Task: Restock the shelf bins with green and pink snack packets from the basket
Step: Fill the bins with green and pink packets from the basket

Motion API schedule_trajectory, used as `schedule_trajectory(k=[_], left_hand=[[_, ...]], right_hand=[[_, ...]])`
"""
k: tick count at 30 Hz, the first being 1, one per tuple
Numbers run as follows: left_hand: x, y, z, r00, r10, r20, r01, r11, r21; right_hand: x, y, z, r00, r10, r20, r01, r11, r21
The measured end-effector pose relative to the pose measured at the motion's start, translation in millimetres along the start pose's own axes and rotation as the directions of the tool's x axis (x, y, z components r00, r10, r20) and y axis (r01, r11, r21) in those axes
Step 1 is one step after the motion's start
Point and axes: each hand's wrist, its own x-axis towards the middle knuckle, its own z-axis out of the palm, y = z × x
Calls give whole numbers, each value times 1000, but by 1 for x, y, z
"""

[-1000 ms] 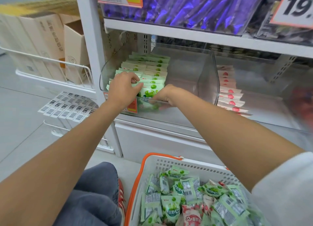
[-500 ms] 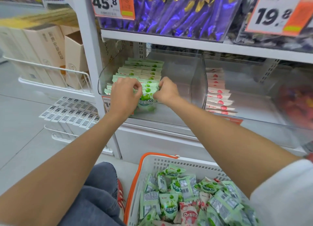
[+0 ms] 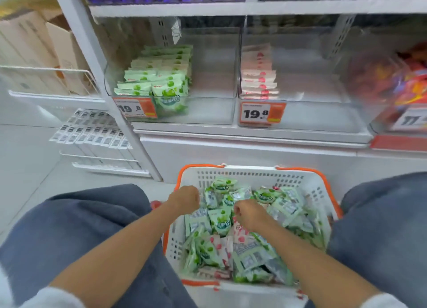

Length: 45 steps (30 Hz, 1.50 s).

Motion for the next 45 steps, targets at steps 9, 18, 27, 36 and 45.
schedule_trajectory(k=[9, 18, 27, 36, 45], left_hand=[[-11, -1, 67, 880, 83, 468, -151, 982, 110], [-3, 13, 44, 972, 192, 136, -147, 947, -286], [-8, 43, -56, 950, -10, -313, -254, 558, -790], [-25, 35, -188, 597, -151, -788, -458, 742, -489], [-8, -6, -288, 373, -153, -915, -514, 787, -341]], right_hand=[[7, 13, 27, 997, 15, -76, -2, 986, 169], [12, 13, 9, 993, 36, 108, -91, 822, 562], [5, -30, -79, 990, -63, -129, 136, 703, 699], [23, -128, -218, 928, -250, -275, 372, 637, 675], [79, -195, -302, 786, -283, -549, 480, 839, 256]])
